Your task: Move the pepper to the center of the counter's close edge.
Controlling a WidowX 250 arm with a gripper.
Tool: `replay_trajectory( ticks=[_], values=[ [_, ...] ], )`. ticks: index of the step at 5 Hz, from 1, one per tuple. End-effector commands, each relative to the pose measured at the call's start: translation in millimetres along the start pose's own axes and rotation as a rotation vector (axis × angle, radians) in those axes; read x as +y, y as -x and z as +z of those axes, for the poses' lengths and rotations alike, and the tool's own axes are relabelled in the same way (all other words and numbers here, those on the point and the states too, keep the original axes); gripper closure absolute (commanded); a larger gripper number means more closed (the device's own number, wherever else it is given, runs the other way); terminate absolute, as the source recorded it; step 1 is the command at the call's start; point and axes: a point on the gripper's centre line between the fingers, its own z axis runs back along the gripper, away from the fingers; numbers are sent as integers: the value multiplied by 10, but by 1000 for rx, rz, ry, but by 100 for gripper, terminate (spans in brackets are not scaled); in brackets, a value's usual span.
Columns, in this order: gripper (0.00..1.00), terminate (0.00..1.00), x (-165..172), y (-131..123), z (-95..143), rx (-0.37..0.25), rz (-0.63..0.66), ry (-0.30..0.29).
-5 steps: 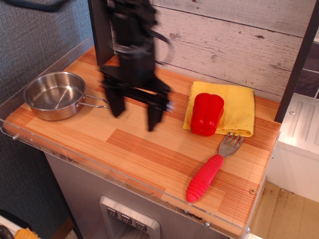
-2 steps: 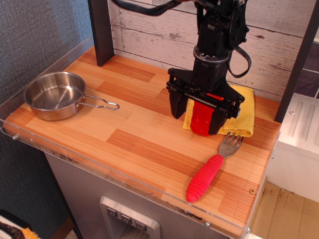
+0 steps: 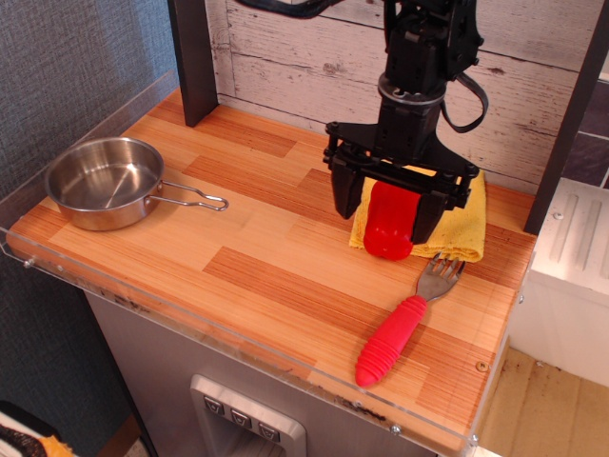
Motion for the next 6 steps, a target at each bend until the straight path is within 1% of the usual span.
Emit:
replay_trajectory(
  ticks=[1,2,3,4,6],
  values=[
    [0,0,43,-74,-57,-9,59,-9],
    [0,0,24,-83,-132,1,52,-20],
    [0,0,-32,-95,-168,-10,18,-26],
    [100,0,-27,-71,-77,-63,8,-30],
    [100,0,58,-36,114,-104,1,32]
  ],
)
